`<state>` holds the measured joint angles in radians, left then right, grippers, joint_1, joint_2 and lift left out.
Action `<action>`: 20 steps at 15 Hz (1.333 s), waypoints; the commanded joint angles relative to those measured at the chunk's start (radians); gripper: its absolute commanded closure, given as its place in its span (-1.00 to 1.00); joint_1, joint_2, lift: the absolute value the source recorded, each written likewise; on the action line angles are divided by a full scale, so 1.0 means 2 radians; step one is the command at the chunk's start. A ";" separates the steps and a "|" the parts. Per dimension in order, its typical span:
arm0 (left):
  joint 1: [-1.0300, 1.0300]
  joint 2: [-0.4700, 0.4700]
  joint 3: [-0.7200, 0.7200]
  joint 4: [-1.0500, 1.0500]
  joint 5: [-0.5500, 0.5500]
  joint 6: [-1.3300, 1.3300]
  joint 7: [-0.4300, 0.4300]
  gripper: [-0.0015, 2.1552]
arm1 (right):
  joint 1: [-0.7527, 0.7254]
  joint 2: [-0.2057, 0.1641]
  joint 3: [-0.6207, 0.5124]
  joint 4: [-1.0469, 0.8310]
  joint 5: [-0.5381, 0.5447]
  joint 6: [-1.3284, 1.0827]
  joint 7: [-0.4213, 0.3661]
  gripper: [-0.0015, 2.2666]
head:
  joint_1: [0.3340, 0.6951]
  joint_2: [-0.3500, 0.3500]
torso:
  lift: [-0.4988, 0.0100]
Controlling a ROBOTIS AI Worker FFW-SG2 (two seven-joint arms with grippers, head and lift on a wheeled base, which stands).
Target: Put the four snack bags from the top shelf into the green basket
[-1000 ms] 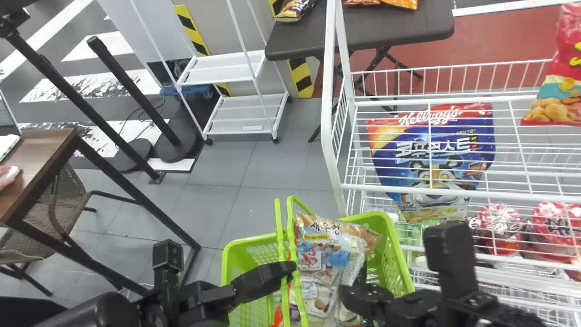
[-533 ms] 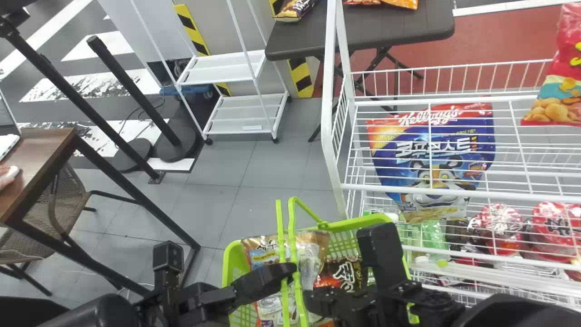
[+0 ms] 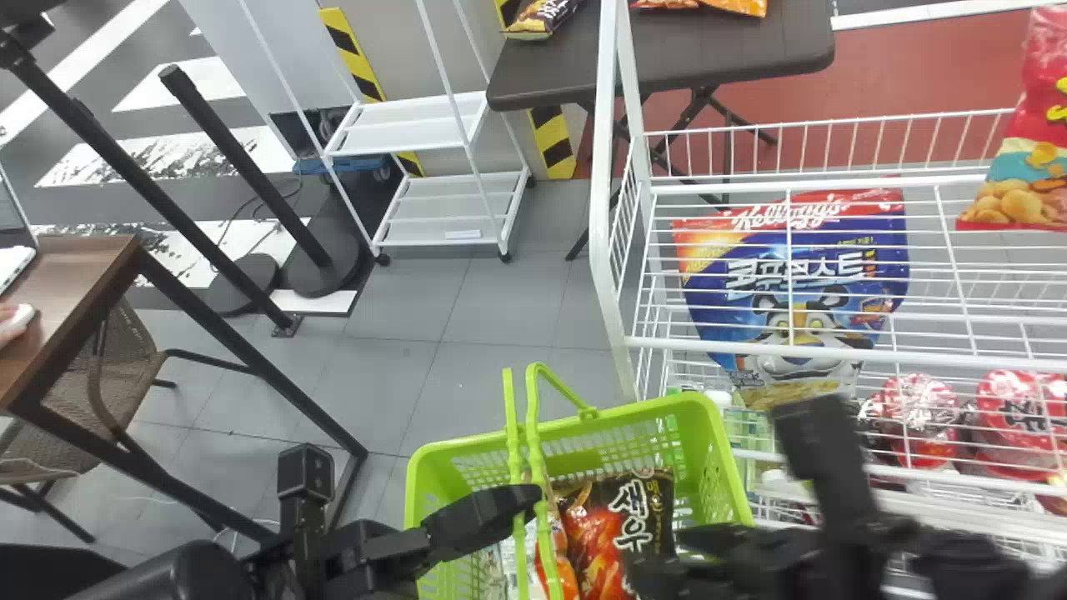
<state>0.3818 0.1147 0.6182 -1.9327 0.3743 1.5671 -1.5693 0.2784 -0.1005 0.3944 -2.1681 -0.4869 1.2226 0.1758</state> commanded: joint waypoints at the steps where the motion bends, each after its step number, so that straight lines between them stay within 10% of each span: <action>1: 0.000 0.000 -0.002 0.000 0.000 0.002 -0.006 0.99 | 0.034 -0.004 -0.094 -0.076 -0.004 0.016 0.004 -0.97 | 1.00 1.00 | 0.96; 5: 0.001 0.000 -0.002 0.001 0.000 0.002 -0.006 0.99 | 0.016 -0.002 -0.206 -0.079 0.029 -0.072 -0.006 -0.97 | 1.00 1.00 | 0.96; 10: 0.005 -0.001 -0.002 0.001 0.001 0.002 -0.006 0.99 | -0.079 0.000 -0.209 0.071 0.169 -0.234 -0.042 -0.95 | 1.00 0.23 | 0.96; 20: 0.006 -0.003 0.000 0.008 -0.002 0.002 -0.006 0.99 | -0.252 0.001 -0.209 0.411 0.197 -0.497 -0.087 -0.86 | 1.00 -0.15 | 0.96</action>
<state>0.3957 0.1094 0.6176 -1.9179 0.3712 1.5670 -1.5693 -0.1956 -0.0996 -0.0281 -1.3970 -0.1004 0.2449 0.0112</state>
